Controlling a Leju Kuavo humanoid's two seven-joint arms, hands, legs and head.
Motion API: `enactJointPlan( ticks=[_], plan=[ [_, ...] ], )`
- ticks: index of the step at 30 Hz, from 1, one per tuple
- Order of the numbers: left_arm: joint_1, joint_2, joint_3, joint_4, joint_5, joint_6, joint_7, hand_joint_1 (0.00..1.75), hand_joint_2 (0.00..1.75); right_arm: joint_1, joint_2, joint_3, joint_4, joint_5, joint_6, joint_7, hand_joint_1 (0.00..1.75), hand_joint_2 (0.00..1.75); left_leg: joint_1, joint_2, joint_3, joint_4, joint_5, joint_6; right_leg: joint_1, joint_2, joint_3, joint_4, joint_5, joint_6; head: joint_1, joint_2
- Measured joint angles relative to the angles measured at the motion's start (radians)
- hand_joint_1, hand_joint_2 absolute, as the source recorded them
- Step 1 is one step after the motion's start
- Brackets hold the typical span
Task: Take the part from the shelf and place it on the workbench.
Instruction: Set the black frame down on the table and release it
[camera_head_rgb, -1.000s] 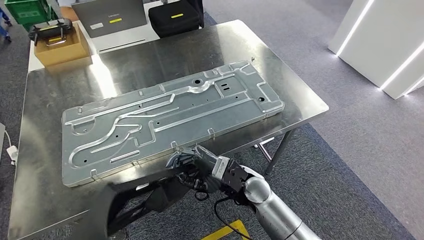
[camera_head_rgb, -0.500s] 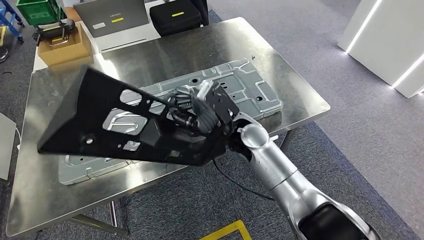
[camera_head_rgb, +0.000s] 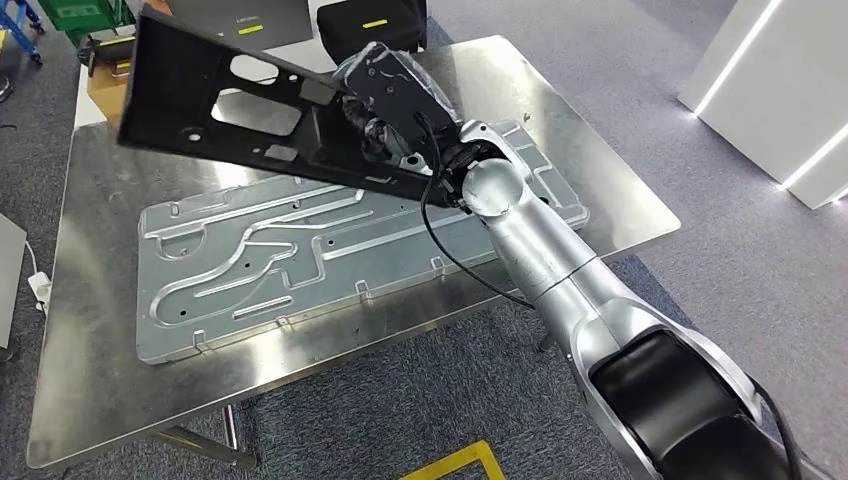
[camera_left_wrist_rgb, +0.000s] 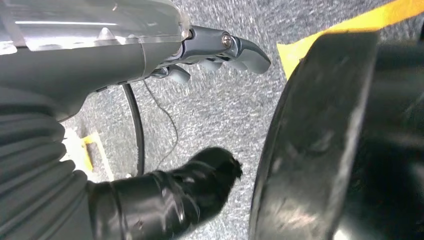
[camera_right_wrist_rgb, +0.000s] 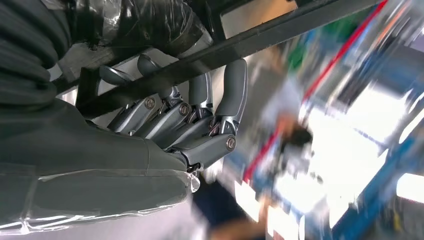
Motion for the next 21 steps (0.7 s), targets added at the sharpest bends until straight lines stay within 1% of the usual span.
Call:
enactJointPlan(
  ticks=[1, 2, 3, 4, 5, 6, 7, 8, 9, 11, 12, 13, 14, 15, 16, 17, 18, 19, 20, 21],
  plan=[
    [-0.002, -0.003, 0.0, 0.0, -0.004, -0.001, 0.002, 0.0, 1.75, -0.01, 0.002, 0.002, 0.01, 0.075, -0.065, 0.016, 1.75, 1.75, -0.001, -0.002, 0.0, 0.001, -0.001, 0.002, 0.0, 0.0, -0.03, 0.054, -0.015, 0.0, 0.0, 0.0],
    [-0.003, -0.007, -0.001, 0.0, -0.009, -0.002, 0.003, 0.0, 1.75, -0.017, 0.005, 0.006, 0.018, 0.152, -0.127, 0.036, 1.75, 1.75, -0.002, -0.004, 0.001, 0.002, -0.002, 0.002, 0.0, 0.0, -0.045, 0.077, -0.012, -0.001, 0.0, 0.0],
    [-0.005, -0.011, -0.002, 0.0, -0.014, -0.004, 0.004, 0.0, 1.75, -0.023, 0.009, 0.014, 0.026, 0.235, -0.188, 0.06, 1.75, 1.75, -0.003, -0.006, 0.002, 0.003, -0.004, 0.003, 0.0, 0.001, -0.044, 0.064, 0.01, -0.004, 0.0, 0.0],
    [-0.006, -0.016, -0.003, 0.0, -0.018, -0.006, 0.006, 0.0, 1.75, -0.031, 0.013, 0.026, 0.033, 0.316, -0.245, 0.084, 1.75, 1.75, -0.004, -0.007, 0.004, 0.005, -0.006, 0.002, 0.001, 0.001, -0.024, 0.012, 0.047, -0.008, 0.0, 0.0],
    [-0.008, -0.02, -0.005, 0.0, -0.023, -0.008, 0.008, 0.0, 1.75, -0.039, 0.017, 0.041, 0.04, 0.394, -0.294, 0.109, 1.75, 1.75, -0.004, -0.008, 0.005, 0.006, -0.009, 0.0, 0.003, 0.002, 0.005, -0.057, 0.084, -0.013, 0.0, 0.0],
    [-0.011, -0.025, -0.007, 0.0, -0.027, -0.012, 0.01, 0.0, 1.75, -0.047, 0.022, 0.059, 0.048, 0.475, -0.341, 0.135, 1.75, 1.75, -0.007, -0.008, 0.004, 0.009, -0.011, -0.003, 0.005, 0.003, 0.034, -0.121, 0.111, -0.018, 0.0, 0.0],
    [-0.014, -0.03, -0.01, 0.0, -0.031, -0.015, 0.012, 0.0, 1.75, -0.053, 0.026, 0.08, 0.058, 0.551, -0.38, 0.161, 1.75, 1.75, -0.007, -0.008, 0.003, 0.01, -0.013, -0.007, 0.007, 0.004, 0.055, -0.166, 0.125, -0.022, 0.0, 0.0],
    [-0.017, -0.033, -0.014, 0.0, -0.035, -0.018, 0.014, 0.0, 1.75, -0.057, 0.03, 0.099, 0.07, 0.624, -0.412, 0.188, 1.75, 1.75, -0.007, -0.008, 0.001, 0.011, -0.013, -0.011, 0.01, 0.005, 0.065, -0.189, 0.126, -0.024, 0.0, 0.0],
    [-0.02, -0.037, -0.018, 0.0, -0.04, -0.021, 0.017, 0.0, 1.75, -0.06, 0.035, 0.119, 0.086, 0.705, -0.44, 0.216, 1.75, 1.75, -0.007, -0.008, 0.0, 0.01, -0.013, -0.015, 0.012, 0.005, 0.069, -0.195, 0.123, -0.025, 0.0, 0.0],
    [-0.025, -0.041, -0.023, 0.0, -0.048, -0.026, 0.022, 0.0, 1.75, -0.06, 0.046, 0.151, 0.123, 0.85, -0.478, 0.264, 1.75, 1.75, -0.007, -0.008, 0.002, 0.01, -0.017, -0.024, 0.009, 0.004, 0.075, -0.209, 0.125, -0.03, 0.0, 0.0],
    [-0.027, -0.043, -0.025, 0.0, -0.051, -0.028, 0.024, 0.0, 1.75, -0.059, 0.054, 0.162, 0.143, 0.913, -0.491, 0.281, 1.75, 1.75, -0.007, -0.008, -0.003, 0.022, -0.027, -0.029, 0.005, 0.003, 0.08, -0.215, 0.127, -0.035, 0.0, 0.0],
    [-0.029, -0.044, -0.026, 0.0, -0.055, -0.031, 0.025, 0.0, 1.75, -0.059, 0.062, 0.172, 0.164, 0.967, -0.505, 0.295, 1.75, 1.75, -0.006, -0.007, -0.018, 0.054, -0.046, -0.034, 0.002, 0.002, 0.085, -0.221, 0.128, -0.039, 0.0, 0.0],
    [-0.031, -0.045, -0.027, 0.0, -0.057, -0.034, 0.026, 0.0, 1.75, -0.058, 0.069, 0.18, 0.185, 1.015, -0.517, 0.307, 1.75, 1.75, -0.004, -0.006, -0.043, 0.105, -0.071, -0.04, 0.002, 0.0, 0.088, -0.223, 0.129, -0.041, -0.001, 0.0],
    [-0.033, -0.046, -0.028, 0.0, -0.06, -0.036, 0.027, 0.0, 1.75, -0.054, 0.077, 0.189, 0.209, 1.064, -0.53, 0.319, 1.75, 1.75, -0.003, -0.006, -0.075, 0.169, -0.098, -0.045, 0.001, 0.0, 0.089, -0.224, 0.128, -0.044, -0.001, 0.0],
    [-0.035, -0.046, -0.03, 0.0, -0.062, -0.038, 0.027, 0.0, 1.75, -0.048, 0.083, 0.199, 0.232, 1.11, -0.54, 0.329, 1.75, 1.75, -0.001, -0.005, -0.107, 0.229, -0.117, -0.05, 0.001, -0.001, 0.089, -0.224, 0.127, -0.044, -0.001, 0.0],
    [-0.036, -0.047, -0.031, 0.0, -0.065, -0.04, 0.027, 0.0, 1.75, -0.039, 0.088, 0.208, 0.255, 1.152, -0.548, 0.337, 1.75, 1.75, 0.001, -0.005, -0.127, 0.262, -0.12, -0.053, 0.001, -0.001, 0.09, -0.223, 0.126, -0.044, -0.001, 0.0],
    [-0.037, -0.047, -0.033, 0.0, -0.068, -0.042, 0.027, 0.0, 1.75, -0.029, 0.093, 0.218, 0.276, 1.191, -0.555, 0.346, 1.75, 1.75, 0.003, -0.005, -0.131, 0.26, -0.104, -0.056, 0.001, -0.001, 0.09, -0.223, 0.125, -0.043, -0.001, 0.0],
    [-0.038, -0.047, -0.035, 0.0, -0.071, -0.044, 0.027, 0.0, 1.75, -0.02, 0.096, 0.228, 0.295, 1.224, -0.562, 0.355, 1.75, 1.75, 0.006, -0.004, -0.115, 0.22, -0.073, -0.058, 0.0, -0.001, 0.092, -0.221, 0.123, -0.041, -0.001, 0.0],
    [-0.039, -0.047, -0.037, 0.0, -0.073, -0.047, 0.027, 0.0, 1.75, -0.012, 0.1, 0.238, 0.313, 1.254, -0.569, 0.364, 1.75, 1.75, 0.009, -0.002, -0.086, 0.153, -0.035, -0.06, -0.001, 0.0, 0.093, -0.219, 0.121, -0.038, -0.001, 0.0],
    [-0.04, -0.048, -0.04, 0.0, -0.075, -0.05, 0.026, 0.0, 1.75, -0.006, 0.102, 0.248, 0.329, 1.281, -0.578, 0.373, 1.75, 1.75, 0.009, -0.001, -0.055, 0.088, -0.01, -0.06, 0.0, 0.001, 0.092, -0.216, 0.118, -0.033, -0.002, 0.0]
  ],
)
